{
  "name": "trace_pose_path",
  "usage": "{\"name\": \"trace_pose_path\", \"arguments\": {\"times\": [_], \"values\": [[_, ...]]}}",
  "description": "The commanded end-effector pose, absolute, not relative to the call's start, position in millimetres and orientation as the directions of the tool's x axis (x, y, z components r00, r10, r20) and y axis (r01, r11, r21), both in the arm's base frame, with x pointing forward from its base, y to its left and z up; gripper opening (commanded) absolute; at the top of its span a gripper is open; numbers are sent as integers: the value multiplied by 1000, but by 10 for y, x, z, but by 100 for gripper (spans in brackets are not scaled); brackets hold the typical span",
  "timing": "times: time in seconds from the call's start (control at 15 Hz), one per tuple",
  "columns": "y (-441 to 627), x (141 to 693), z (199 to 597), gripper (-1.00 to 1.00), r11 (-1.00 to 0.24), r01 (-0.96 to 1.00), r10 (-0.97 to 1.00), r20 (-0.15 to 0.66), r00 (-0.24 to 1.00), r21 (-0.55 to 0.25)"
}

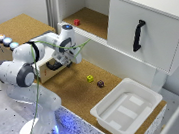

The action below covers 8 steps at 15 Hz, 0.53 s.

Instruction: Grasp the handle of the drawer, then close it

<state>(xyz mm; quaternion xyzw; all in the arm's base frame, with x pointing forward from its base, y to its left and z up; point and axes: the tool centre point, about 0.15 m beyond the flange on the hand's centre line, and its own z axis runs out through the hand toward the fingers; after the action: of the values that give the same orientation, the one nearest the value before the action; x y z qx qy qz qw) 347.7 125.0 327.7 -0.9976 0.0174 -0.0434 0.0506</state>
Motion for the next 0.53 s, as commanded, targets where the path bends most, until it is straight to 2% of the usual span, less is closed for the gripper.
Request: {"name": "trace_pose_path", "arguments": {"times": [0.0,0.47], "values": [[1939,3640,3257,-100,-996,22,19,31,999,-84],[2740,3734,3278,-100,-983,163,161,34,986,-86]]}}
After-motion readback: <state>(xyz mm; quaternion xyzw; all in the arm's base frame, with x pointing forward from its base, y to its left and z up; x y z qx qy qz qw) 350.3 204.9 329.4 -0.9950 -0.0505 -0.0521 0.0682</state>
